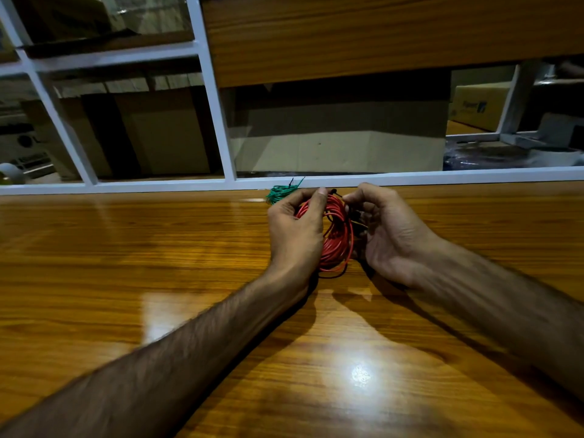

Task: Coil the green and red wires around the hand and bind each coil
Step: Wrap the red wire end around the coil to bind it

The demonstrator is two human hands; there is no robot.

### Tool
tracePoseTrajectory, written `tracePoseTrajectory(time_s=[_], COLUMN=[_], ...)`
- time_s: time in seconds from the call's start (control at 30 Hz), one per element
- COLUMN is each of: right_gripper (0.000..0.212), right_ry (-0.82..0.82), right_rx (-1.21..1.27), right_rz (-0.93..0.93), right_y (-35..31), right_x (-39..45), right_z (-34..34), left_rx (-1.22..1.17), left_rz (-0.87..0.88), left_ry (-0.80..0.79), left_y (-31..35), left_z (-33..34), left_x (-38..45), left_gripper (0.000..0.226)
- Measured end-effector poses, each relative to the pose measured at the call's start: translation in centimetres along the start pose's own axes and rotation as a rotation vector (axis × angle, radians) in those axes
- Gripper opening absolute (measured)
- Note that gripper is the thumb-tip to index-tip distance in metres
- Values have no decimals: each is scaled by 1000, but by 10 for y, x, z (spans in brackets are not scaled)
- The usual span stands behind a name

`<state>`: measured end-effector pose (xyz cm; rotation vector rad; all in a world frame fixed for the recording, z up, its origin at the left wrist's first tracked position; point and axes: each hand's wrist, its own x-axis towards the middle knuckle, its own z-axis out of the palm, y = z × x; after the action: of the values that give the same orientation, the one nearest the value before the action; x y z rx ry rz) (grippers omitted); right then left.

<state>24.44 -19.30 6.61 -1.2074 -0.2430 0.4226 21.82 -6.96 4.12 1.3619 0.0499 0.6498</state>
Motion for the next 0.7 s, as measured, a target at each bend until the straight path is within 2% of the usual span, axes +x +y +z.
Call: tracePoseTrajectory(time_s=[0.13,0.43,0.7], right_gripper=[16,13,13], right_ry=[26,99,92], right_rx=[-12,-151,-153], right_rz=[-39,-177,-139], right_y=[0,3,2], right_x=[-1,-6,-8], right_z=[4,7,8], left_rx=[-18,-57,-49], left_rz=[-14,-22,-33], left_ry=[6,27,21], left_y=[-3,-5,-3], left_z=[0,0,0], left_x=[2,5,4], left_gripper=[18,18,19])
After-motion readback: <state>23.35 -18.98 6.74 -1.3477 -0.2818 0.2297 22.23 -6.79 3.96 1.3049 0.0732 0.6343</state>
